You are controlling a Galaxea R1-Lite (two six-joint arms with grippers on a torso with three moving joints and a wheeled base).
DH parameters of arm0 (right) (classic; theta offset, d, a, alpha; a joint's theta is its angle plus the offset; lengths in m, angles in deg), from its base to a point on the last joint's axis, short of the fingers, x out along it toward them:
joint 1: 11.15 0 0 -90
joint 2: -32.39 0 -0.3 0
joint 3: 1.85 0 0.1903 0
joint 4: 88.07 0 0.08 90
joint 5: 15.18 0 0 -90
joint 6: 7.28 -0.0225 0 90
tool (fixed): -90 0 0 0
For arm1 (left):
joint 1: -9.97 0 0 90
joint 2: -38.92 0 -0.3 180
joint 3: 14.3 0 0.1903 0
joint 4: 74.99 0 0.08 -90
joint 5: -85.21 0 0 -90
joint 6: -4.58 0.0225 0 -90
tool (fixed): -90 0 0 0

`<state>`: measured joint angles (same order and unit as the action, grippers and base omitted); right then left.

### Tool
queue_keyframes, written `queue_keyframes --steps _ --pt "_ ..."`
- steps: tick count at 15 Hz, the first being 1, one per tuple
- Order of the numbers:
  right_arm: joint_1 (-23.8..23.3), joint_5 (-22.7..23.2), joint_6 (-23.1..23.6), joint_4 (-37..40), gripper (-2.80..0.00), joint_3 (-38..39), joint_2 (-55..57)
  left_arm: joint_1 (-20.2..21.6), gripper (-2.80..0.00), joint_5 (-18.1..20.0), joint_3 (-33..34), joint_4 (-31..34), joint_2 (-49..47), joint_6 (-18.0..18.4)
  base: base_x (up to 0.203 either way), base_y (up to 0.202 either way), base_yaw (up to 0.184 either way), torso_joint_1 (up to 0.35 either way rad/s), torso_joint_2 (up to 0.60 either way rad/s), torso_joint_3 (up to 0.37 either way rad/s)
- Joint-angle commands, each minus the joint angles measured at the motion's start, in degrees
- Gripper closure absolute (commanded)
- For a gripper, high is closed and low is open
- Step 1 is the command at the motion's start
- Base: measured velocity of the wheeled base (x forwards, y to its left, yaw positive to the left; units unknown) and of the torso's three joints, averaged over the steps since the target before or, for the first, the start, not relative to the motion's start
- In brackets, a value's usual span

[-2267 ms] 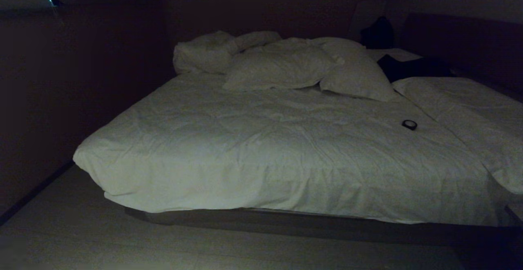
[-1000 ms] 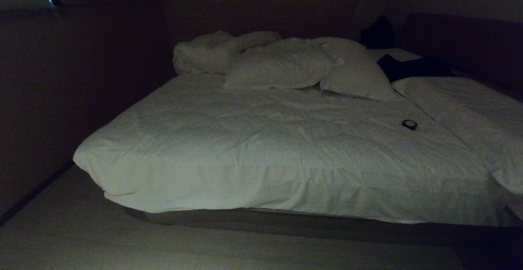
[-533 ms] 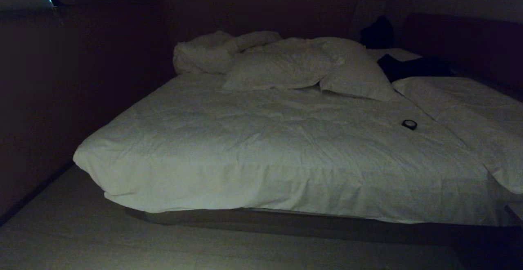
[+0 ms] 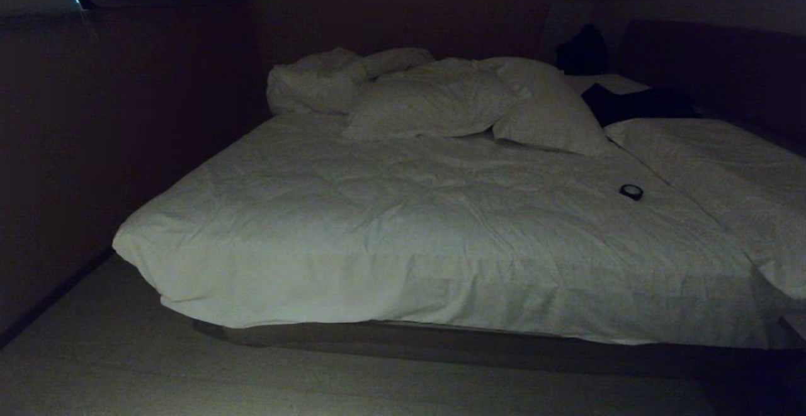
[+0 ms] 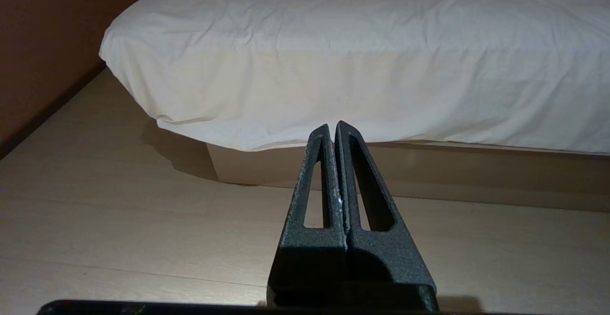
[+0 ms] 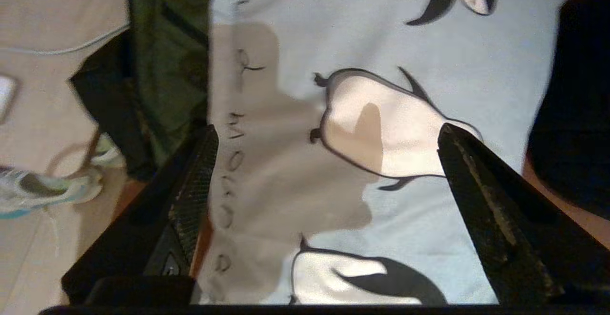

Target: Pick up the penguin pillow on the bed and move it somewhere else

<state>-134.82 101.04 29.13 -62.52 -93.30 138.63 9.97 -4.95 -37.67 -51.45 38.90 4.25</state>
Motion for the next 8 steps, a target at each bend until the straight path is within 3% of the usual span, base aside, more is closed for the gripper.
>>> queue_keyframes --steps 1,3,4,6,8 --pt "0.4 1.4 0.2 2.5 -2.80 0.1 -1.8 0.0 0.00 0.0 0.1 0.0 0.0 0.0 0.000 0.000 0.000 0.000 0.00 0.000" --pt "1.9 4.5 0.2 6.1 -2.80 0.1 -3.7 0.0 0.00 0.0 0.1 0.0 0.0 0.0 0.000 0.000 0.000 0.000 0.00 0.000" --pt "3.4 5.7 0.2 7.9 0.00 0.0 -5.0 0.0 0.00 0.0 0.1 0.0 0.0 0.0 0.000 0.000 0.000 0.000 0.00 0.000" --pt "8.5 6.3 -1.0 10.6 0.00 0.0 -6.9 0.0 0.00 0.0 0.1 0.0 0.0 0.0 0.000 0.000 0.000 0.000 0.00 0.000" --pt "14.9 5.9 -7.0 12.0 0.00 -0.1 -9.1 -0.1 0.00 0.0 0.1 0.0 0.0 0.0 0.000 0.000 0.000 0.000 0.00 0.000"
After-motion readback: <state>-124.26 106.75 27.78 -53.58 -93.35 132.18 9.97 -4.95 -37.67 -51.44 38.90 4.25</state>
